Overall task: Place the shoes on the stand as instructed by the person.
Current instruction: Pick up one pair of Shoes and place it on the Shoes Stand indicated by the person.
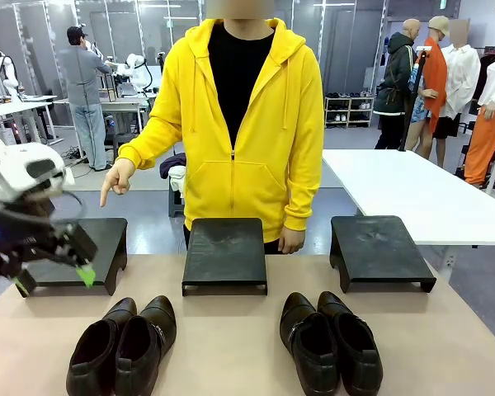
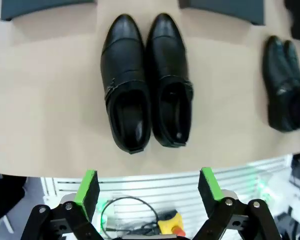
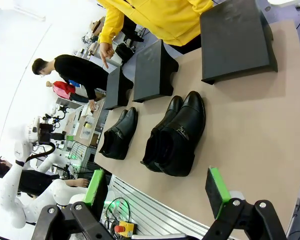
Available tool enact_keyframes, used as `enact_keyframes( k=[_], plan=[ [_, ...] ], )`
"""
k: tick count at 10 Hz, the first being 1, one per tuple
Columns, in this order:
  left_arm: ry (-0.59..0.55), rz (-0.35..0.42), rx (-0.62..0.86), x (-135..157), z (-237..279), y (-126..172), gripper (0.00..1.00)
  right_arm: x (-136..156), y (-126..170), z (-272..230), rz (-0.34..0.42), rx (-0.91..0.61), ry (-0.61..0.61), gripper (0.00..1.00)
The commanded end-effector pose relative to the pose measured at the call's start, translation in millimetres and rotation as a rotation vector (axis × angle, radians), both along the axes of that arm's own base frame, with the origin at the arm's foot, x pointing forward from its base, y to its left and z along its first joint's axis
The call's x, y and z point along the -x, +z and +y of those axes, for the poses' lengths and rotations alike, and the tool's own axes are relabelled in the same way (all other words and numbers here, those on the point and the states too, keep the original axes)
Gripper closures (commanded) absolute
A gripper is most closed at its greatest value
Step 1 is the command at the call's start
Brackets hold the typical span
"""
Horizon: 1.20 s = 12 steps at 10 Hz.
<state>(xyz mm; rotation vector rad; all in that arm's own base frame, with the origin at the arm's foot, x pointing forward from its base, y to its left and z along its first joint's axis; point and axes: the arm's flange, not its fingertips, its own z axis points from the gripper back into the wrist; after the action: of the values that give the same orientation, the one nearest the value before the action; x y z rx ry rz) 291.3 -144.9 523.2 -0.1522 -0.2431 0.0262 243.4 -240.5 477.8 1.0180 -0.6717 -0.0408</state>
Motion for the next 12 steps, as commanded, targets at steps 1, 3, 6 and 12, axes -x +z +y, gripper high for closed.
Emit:
enact_keyframes(
  k=[1,3,6,12],
  plan=[
    [0.09,-0.009,-0.049,3,-20,-39,0.0,1,1,-1,-0.014,-0.007,0.003,0.0],
    [0.078,0.017,-0.035,6,-33,-70,0.0,1,1,-1,-0.014,-0.007,0.003,0.0],
    [0.104,0.066,-0.028,1,-38,-105,0.0,1,1,-1,-0.014,-0.007,0.003,0.0],
    [0.077,0.078,-0.038,-1,-34,-164,0.0,1,1,-1,-0.014,-0.007,0.003,0.0]
  ],
)
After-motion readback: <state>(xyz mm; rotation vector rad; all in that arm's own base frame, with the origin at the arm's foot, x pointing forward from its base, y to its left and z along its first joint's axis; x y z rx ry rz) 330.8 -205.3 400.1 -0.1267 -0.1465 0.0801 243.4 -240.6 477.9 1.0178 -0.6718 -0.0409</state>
